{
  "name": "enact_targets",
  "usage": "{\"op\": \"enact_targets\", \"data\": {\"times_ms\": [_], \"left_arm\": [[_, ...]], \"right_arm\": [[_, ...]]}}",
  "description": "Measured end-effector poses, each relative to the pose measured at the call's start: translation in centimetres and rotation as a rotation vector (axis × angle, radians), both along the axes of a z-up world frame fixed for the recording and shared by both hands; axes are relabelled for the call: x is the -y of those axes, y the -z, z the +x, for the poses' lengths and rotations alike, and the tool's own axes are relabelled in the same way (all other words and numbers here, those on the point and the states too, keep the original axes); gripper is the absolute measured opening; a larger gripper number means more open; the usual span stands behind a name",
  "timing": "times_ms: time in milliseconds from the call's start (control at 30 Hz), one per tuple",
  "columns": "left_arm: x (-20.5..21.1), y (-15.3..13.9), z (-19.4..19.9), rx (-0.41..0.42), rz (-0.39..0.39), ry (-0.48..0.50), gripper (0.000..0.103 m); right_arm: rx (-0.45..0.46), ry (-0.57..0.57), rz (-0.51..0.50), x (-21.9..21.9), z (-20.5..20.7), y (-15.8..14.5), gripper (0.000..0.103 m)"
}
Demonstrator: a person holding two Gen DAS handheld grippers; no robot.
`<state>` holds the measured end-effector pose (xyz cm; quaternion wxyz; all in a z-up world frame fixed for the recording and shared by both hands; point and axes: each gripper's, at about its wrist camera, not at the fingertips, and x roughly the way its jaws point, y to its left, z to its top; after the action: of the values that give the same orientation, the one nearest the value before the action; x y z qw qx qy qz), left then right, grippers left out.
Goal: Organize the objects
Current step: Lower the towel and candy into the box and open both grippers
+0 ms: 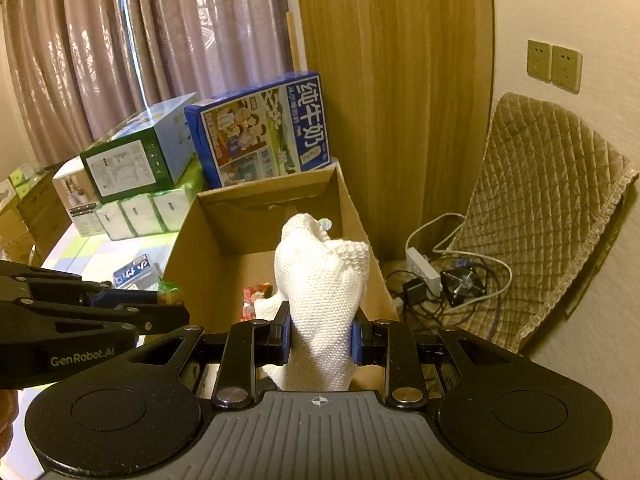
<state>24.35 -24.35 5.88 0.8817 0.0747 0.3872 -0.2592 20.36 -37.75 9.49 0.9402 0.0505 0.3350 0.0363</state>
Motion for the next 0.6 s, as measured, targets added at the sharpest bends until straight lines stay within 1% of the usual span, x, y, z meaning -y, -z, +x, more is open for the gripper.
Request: {"op": "enact_targets", "data": {"times_ms": [100, 167, 233, 367, 533, 600], "left_arm": [[0.2, 0.2, 1.1, -0.006, -0.015, 0.001, 0.018], [0.4, 0.5, 2.0, -0.023, -0.011, -0.006, 0.024], [0.2, 0.3, 2.3, -0.016, -0.014, -0.01, 0.026], [-0.7, 0.0, 2.6, -0.01, -0.034, -0.031, 0.031], [-2.2, 0.0, 2.1, -0.01, -0.046, -0.058, 0.033], [-2.8, 0.0, 1.8, -0.01, -0.052, -0.066, 0.036]], "right_arm": [[0.001, 0.008, 0.0, 0.3, 0.9, 0.0, 0.024], [-0.003, 0.014, 0.0, 0.5, 1.3, 0.1, 0.024], [-0.006, 0.016, 0.002, 0.6, 1.6, 0.2, 0.024], [-0.013, 0.015, 0.008, 0.8, 1.7, 0.4, 0.025], [-0.028, 0.007, 0.023, 0.5, 2.1, 1.1, 0.025], [-0.03, 0.002, 0.03, 0.2, 2.3, 1.2, 0.025]]}}
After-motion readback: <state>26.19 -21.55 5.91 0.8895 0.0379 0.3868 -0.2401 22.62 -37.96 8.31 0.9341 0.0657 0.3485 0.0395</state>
